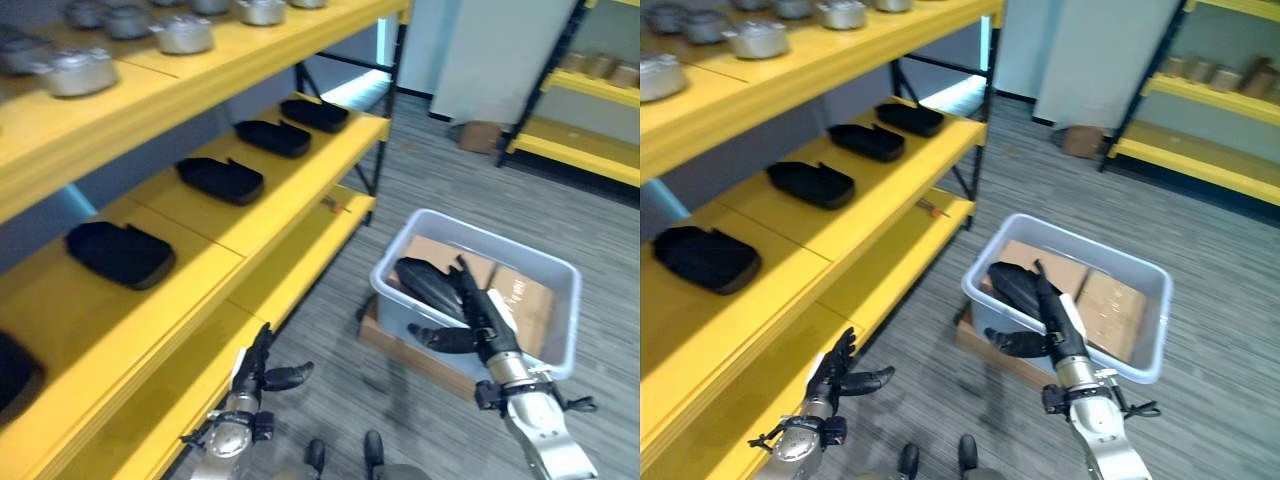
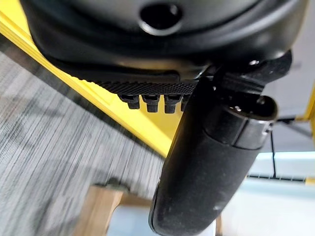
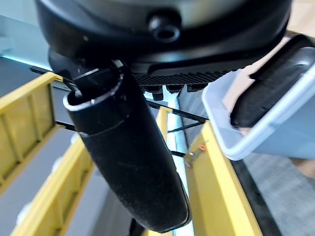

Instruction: Move parts from the plastic box to the shelf.

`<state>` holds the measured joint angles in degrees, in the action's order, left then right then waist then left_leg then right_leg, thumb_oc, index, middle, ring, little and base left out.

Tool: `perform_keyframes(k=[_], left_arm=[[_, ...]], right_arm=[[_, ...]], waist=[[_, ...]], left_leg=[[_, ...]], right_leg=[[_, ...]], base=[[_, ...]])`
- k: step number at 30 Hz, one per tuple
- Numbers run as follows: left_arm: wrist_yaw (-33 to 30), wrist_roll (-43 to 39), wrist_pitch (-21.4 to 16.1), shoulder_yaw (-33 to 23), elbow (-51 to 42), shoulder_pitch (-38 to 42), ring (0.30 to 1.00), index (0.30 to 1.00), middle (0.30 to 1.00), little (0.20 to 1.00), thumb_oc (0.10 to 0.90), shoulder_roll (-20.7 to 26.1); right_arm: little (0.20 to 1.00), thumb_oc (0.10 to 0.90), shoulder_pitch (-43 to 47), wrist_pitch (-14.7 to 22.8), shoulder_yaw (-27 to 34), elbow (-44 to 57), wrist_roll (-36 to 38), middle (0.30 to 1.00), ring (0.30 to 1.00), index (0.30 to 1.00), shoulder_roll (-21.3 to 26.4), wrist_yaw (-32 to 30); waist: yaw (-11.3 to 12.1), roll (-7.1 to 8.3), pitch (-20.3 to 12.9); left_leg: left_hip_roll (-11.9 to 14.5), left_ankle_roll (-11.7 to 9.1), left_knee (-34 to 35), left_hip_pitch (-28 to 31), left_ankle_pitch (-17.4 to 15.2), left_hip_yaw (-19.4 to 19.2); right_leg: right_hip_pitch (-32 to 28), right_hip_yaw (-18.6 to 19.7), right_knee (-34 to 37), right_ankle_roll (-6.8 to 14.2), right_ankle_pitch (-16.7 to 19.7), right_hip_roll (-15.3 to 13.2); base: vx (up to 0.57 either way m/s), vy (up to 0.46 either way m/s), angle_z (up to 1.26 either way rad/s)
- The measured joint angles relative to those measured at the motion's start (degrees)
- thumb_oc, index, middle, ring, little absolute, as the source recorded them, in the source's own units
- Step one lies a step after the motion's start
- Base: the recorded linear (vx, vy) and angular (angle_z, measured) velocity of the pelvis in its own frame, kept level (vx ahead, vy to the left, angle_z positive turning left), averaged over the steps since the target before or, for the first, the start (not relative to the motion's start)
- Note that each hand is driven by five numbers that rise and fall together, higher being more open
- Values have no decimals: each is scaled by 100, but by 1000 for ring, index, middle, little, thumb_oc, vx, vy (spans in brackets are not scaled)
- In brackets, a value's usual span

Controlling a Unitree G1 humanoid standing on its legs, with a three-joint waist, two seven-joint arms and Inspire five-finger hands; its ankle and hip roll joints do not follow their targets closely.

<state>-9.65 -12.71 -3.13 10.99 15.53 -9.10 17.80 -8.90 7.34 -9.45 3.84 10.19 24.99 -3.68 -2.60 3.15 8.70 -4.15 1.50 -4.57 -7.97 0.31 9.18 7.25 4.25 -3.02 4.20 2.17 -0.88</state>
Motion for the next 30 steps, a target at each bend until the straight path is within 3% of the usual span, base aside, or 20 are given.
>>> perform_keyframes(k=[2, 5, 8, 9, 10, 11, 13, 14, 15, 17, 18, 20, 21, 22, 23, 24, 26, 29, 30], left_arm=[[-4, -1, -13, 28, -52, -24, 1000, 1000, 1000, 1000, 900, 26], [-19, -1, -21, 27, -61, -77, 1000, 1000, 1000, 1000, 900, 129], [-129, -5, -27, -7, -62, -105, 1000, 1000, 1000, 1000, 900, 161], [-111, -5, -52, 25, -65, -31, 1000, 1000, 1000, 1000, 900, 150], [-117, -7, -65, 75, -66, 33, 1000, 1000, 1000, 1000, 900, 159], [-130, -7, -72, 86, -62, 89, 1000, 1000, 1000, 1000, 900, 183], [-118, -3, -78, 115, -30, 342, 1000, 1000, 1000, 1000, 900, 144], [-129, 0, -110, 34, -35, 422, 1000, 1000, 1000, 1000, 900, 212], [-133, 0, -104, 0, 7, 477, 1000, 1000, 1000, 1000, 900, 173], [-147, -5, -184, -170, 17, 376, 1000, 1000, 1000, 1000, 900, 184], [-214, -7, -183, -229, 63, 378, 1000, 1000, 1000, 1000, 900, 229], [-254, -6, -173, -229, 288, 406, 1000, 1000, 1000, 1000, 900, 164], [-251, -1, -173, -222, 284, 398, 1000, 1000, 1000, 1000, 900, 145], [-249, 5, -173, -157, 201, 333, 1000, 1000, 1000, 1000, 900, 135], [-270, 3, -171, -144, 190, 276, 1000, 1000, 1000, 1000, 900, 23], [-261, -5, -165, -172, 110, 188, 1000, 1000, 1000, 1000, 900, -87], [-234, -12, -169, -149, -26, 186, 1000, 1000, 1000, 1000, 900, -263], [-233, -40, -173, -156, -130, 192, 1000, 1000, 1000, 1000, 900, -224], [-229, -45, -168, -156, -126, 208, 1000, 1000, 1000, 1000, 900, -216]], right_arm=[[1000, 900, 22, 0, 23, -3, 4, 1000, 1000, 1000, -33, 7], [1000, 900, 45, -5, 80, 5, 5, 1000, 1000, 1000, -153, 46], [1000, 900, 117, -18, -23, 15, 3, 1000, 1000, 1000, -165, 64], [1000, 900, 91, -20, -29, 17, 3, 1000, 1000, 1000, -167, 50], [1000, 900, 94, -23, -46, 18, 1, 1000, 1000, 1000, -209, 51], [1000, 900, 224, -39, -168, 18, 1, 1000, 1000, 1000, -229, 44], [1000, 900, 307, -42, -277, 15, -3, 1000, 1000, 1000, -272, 53], [1000, 900, 576, -68, -415, -8, -41, 1000, 1000, 1000, -308, 68], [1000, 900, 699, -68, -448, -8, -101, 1000, 1000, 1000, -298, 68], [1000, 900, 875, -60, -591, -11, -107, 1000, 1000, 1000, -269, 69], [1000, 900, 993, -64, -632, -11, -117, 1000, 1000, 1000, -252, 68], [1000, 900, 861, -146, -603, -12, -168, 1000, 1000, 1000, -243, -8], [1000, 900, 818, -148, -603, -12, -214, 1000, 1000, 1000, -236, -8], [1000, 900, 434, -149, -557, -13, -289, 1000, 1000, 1000, -235, -1], [1000, 900, 424, -156, -546, -111, -334, 1000, 1000, 1000, -189, 10], [1000, 900, 449, -150, -506, -164, -330, 1000, 1000, 1000, -190, 15], [1000, 900, 394, -155, -401, -98, -330, 1000, 1000, 1000, 69, 21], [1000, 900, 682, -146, -195, -76, -325, 1000, 1000, 1000, 176, 22], [1000, 900, 759, -130, -131, -74, -323, 1000, 1000, 1000, 194, -12]], waist=[[-34, 46, -16], [-48, -49, -17], [8, -73, -25], [-147, -65, -32], [-231, -39, -19], [-165, -58, -11], [-204, -5, 36], [-64, -37, 171], [-66, -73, 240], [-64, -52, 374], [-41, -16, 501], [-71, 27, 585], [-79, 38, 588], [-155, 280, 584], [-127, 144, 560], [-135, -39, 484], [-210, -219, 338], [-207, -141, 318], [-235, -136, 315]], left_leg=[[-20, 15, 280, 159, 191, -135], [3, -1, 658, 378, 285, -420], [71, 66, 821, 603, 426, -792], [55, 130, 900, 705, 425, -940], [-15, 203, 893, 733, 427, -1019], [86, 281, 902, 726, 433, -1117], [-5, 328, 889, 810, 368, -1415], [141, 359, 906, 859, 346, -1837], [71, 436, 910, 912, 278, -2010], [32, 396, 908, 915, 105, -2393], [34, 374, 900, 882, 100, -2575], [104, 222, 881, 834, 39, -2462], [143, 171, 897, 853, 41, -2382], [320, -259, 940, 1232, -38, -1758], [611, -414, 942, 1346, -94, -1644], [934, -546, 900, 1346, -170, -1510], [1378, -675, 776, 1226, -128, -1210], [1608, -628, 662, 1187, 182, -1220], [1636, -832, 589, 1184, 321, -1202]], right_leg=[[-75, 58, 93, -47, -44, -61], [-106, 116, 197, -34, 39, -132], [-160, 469, 235, 1, 166, -65], [-264, 482, 382, 50, 246, -91], [-191, 563, 322, 40, 361, -62], [22, 736, -8, 128, 286, 9], [226, 733, -227, 200, 259, 49], [571, 83, -659, 468, 166, -63], [714, -349, -894, 521, 49, -432], [911, -359, -437, 705, 169, -953], [1090, -370, -103, 926, 303, -1149], [1124, -1314, 855, 840, 593, -1735], [1072, -1461, 851, 830, 642, -1790], [-6, -1506, 788, 674, 884, -1517], [-118, -1540, 712, 448, 969, -1270], [-185, -1679, 571, 334, 768, -994], [-182, -2080, 271, 43, 388, -601], [-162, -2105, 201, -165, 265, -367], [-192, -2106, 189, -214, 202, -340]], base=[[147, 118, -7], [84, 96, -24], [57, 119, -66], [62, 197, -68], [30, 206, -87], [11, 129, -85], [33, 131, -118], [58, 36, -139], [88, -35, -142], [197, -116, -107], [297, -141, -86], [321, -177, -12], [403, -226, 135], [630, -401, 150], [548, -392, 141], [468, -383, 52], [244, -279, 54], [154, -228, -7], [168, -269, -19]])
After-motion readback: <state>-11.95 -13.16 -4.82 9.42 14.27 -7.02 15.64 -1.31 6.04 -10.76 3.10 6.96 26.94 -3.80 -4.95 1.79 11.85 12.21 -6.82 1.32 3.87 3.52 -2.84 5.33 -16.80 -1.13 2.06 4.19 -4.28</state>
